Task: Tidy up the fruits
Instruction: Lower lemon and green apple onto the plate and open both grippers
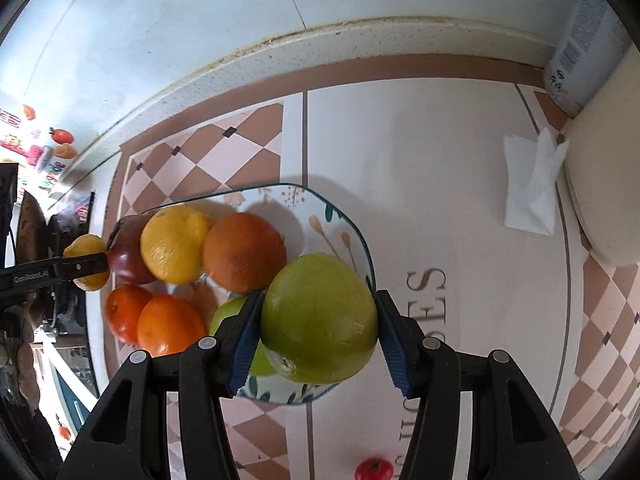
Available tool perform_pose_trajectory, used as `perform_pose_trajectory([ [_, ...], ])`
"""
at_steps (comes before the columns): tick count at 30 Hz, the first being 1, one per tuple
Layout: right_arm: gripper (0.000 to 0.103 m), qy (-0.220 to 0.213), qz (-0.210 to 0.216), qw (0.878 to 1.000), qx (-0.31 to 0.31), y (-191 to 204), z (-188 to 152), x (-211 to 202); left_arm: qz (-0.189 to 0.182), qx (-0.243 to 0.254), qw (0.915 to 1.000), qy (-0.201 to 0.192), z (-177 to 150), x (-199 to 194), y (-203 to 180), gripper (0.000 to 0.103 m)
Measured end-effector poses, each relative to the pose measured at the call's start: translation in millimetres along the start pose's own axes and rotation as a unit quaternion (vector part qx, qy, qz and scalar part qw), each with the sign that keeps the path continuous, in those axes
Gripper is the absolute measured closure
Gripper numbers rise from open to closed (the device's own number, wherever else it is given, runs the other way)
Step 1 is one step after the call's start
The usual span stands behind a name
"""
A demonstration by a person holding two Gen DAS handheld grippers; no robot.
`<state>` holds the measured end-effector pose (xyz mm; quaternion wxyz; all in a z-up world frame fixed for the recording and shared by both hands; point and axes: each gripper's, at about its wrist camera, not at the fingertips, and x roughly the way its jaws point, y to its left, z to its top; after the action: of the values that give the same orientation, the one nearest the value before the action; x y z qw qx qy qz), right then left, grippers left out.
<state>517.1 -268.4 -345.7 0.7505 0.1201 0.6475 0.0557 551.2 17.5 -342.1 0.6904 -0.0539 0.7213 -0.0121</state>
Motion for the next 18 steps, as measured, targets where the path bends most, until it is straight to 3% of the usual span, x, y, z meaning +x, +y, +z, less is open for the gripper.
perform_pose_trajectory([
  [15,0.044,0.022,0.001,1.000,0.011,-2.4,18.3,17.8,0.009,0.025,0.9995,0.017,5.6,15.6,-13.1,0.046],
  [18,0.038,0.021,0.004,1.000,0.017,-3.0,19.3,16.6,0.000,0.013,0.9996,0.027,11.9,18.1,-13.4,0.046],
])
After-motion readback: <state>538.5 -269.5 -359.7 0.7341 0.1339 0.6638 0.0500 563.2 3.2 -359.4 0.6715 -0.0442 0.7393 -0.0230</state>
